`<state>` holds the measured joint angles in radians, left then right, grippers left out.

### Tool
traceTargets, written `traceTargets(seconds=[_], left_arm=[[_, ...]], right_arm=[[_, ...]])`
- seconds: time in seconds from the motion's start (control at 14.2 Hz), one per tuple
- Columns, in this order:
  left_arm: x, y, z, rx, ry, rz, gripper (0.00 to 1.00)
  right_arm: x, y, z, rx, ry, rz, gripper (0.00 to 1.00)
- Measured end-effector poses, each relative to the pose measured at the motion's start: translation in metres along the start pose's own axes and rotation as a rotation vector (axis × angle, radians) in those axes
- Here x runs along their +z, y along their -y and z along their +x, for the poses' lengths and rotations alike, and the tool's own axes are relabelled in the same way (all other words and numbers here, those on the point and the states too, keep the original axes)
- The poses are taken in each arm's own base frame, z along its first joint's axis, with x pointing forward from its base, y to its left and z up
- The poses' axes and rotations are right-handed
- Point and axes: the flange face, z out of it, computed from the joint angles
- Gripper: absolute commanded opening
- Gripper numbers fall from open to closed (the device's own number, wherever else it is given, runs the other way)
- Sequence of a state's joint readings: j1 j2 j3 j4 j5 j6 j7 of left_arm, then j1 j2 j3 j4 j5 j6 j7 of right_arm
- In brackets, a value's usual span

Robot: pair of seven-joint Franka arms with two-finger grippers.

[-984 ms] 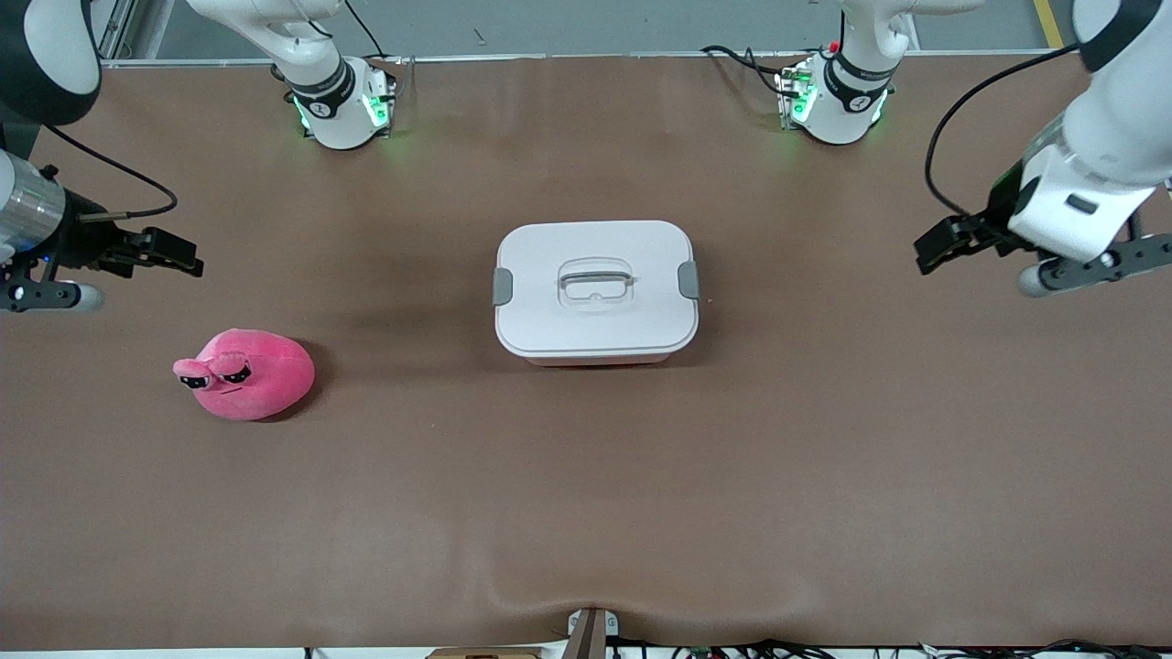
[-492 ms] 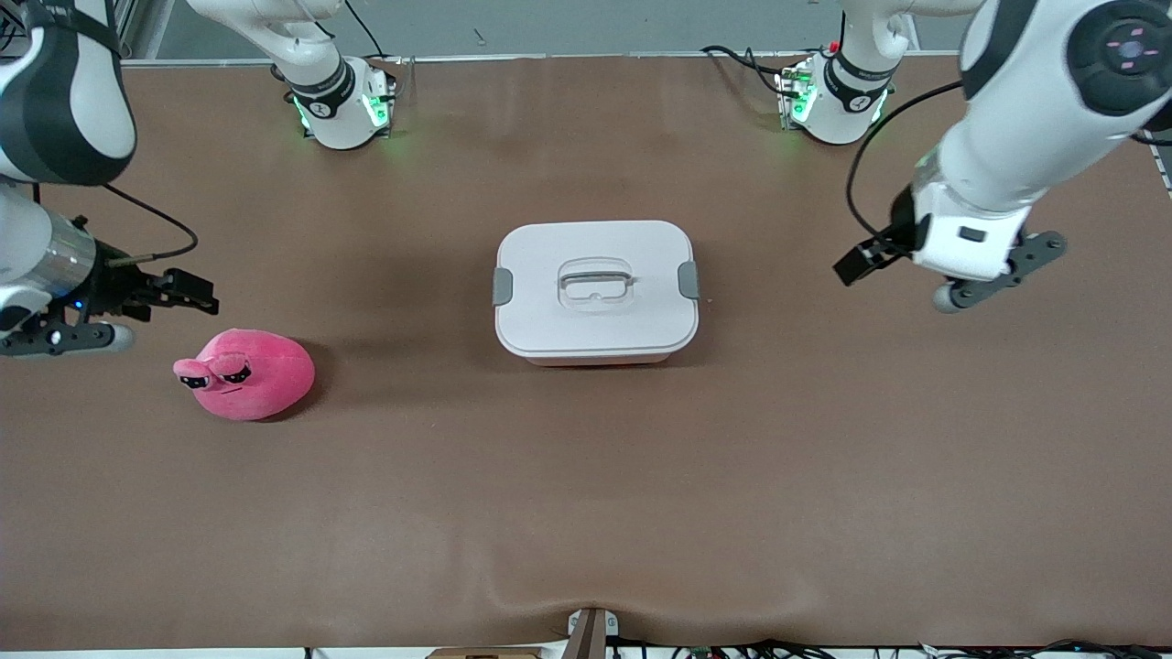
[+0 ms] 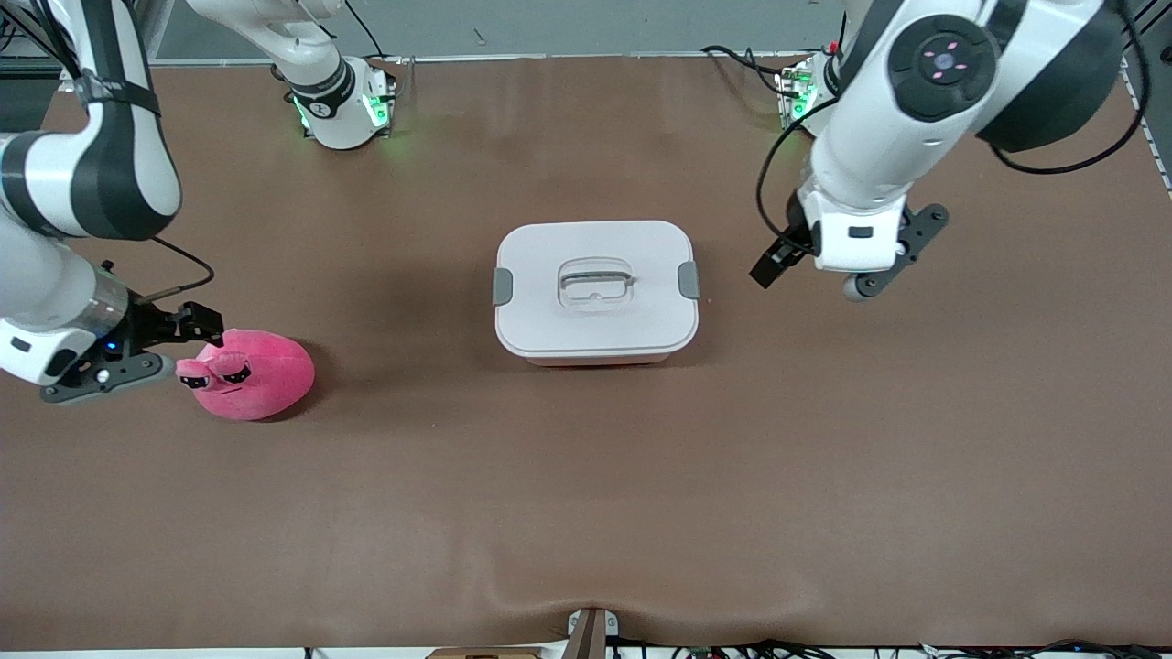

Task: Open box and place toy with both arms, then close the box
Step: 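Lower the left gripper to the lid handle while the right gripper reaches the toy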

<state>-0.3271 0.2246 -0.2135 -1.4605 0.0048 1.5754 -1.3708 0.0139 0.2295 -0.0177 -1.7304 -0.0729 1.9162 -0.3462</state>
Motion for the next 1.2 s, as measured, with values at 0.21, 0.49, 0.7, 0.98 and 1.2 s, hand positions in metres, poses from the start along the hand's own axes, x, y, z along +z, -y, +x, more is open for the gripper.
traceTargets(seconds=[0.21, 0.49, 0.7, 0.98, 1.2], left_arm=[[0.011, -0.018, -0.019, -0.129, 0.019, 0.002, 1.00], [0.027, -0.042, -0.058, -0.243, 0.060, -0.005, 1.00], [0.047, -0.061, -0.089, -0.306, 0.084, -0.017, 1.00], [0.077, -0.080, -0.116, -0.454, 0.092, -0.005, 1.00], [0.088, -0.088, -0.137, -0.547, 0.096, -0.009, 1.00]], right_arm=[[0.036, 0.007, 0.004, -0.078, -0.007, -0.007, 1.00], [0.069, 0.010, -0.001, -0.136, -0.022, -0.030, 1.00], [0.079, 0.009, -0.002, -0.164, -0.038, -0.072, 1.00], [0.092, 0.013, -0.008, -0.175, -0.022, -0.065, 1.00], [0.098, 0.014, -0.009, -0.177, -0.012, -0.061, 1.00]])
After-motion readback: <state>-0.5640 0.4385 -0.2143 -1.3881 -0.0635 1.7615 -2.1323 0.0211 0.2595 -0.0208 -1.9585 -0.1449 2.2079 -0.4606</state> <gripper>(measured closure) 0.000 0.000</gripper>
